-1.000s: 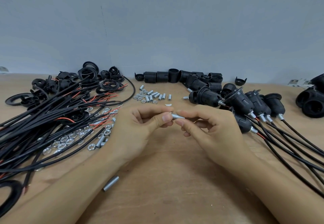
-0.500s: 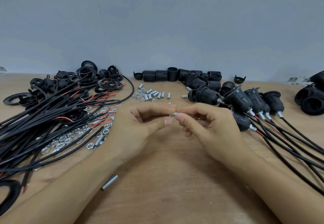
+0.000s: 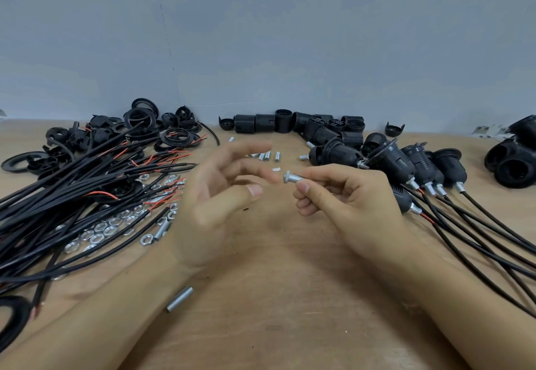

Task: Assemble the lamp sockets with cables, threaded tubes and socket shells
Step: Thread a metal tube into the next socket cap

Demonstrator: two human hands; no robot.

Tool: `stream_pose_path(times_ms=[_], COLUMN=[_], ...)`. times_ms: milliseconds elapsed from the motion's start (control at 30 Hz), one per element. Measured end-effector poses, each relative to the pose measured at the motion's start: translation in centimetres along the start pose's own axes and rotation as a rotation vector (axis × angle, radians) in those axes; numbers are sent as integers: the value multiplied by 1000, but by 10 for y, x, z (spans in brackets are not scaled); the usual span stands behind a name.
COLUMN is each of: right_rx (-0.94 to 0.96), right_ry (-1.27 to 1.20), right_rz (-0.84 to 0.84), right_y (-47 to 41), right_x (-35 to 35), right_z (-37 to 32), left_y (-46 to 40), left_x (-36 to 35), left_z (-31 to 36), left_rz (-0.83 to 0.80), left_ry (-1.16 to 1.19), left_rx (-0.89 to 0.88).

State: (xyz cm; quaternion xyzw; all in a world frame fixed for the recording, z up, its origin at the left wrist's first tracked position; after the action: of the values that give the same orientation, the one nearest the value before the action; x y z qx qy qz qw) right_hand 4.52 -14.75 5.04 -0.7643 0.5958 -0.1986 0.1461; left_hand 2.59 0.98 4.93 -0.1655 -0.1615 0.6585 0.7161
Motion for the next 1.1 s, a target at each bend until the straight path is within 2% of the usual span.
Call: stream_pose_path(times_ms=[100,233,333,467,567,700,833,967,1100], right_rx=[-5,-22,-36,-37,-37,-37,-39,-32,-38], right_ry=[8,-10,-10,-2,14,11,34,34,49], right_rz=[-20,-18,-25,-33,-40,-30,-39,-33,-48], right_y=[0,-1,-1,-1,-1,-1,-1,-2,-1], right_x=[-3,-1,-2,-3,-4,-2,-3,-1,-3], right_z=[0,2,4,5,5,5,7,8,12], left_y=[0,0,1,1,2,3,4,4,7], left_x=[-6,4,-4,1,-11,1,-12,-6,-17], left_z=[-1,2,1,1,1,4,2,3,6], left_rz=[-44,32,-31,25,-70,14,-92,-53,-150], left_ry=[-49,-49,-95,-133,-169,-95,-164,-179,-258], left_rx=[4,-15,-2,-10,-10,-30,-18,-43,-65])
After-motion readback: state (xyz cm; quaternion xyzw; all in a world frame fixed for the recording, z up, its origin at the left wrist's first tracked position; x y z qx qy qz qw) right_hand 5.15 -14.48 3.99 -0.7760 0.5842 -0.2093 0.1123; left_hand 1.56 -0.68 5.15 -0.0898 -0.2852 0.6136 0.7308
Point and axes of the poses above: each hand's wrist, its own y-axis away from the middle knuckle, its own x-axis out of the back of the hand, z = x × y, the point moved 10 cm from there along -y, towards the middle knuckle, and after that the axes turned 6 degrees about -y, right-handed, at the moved point
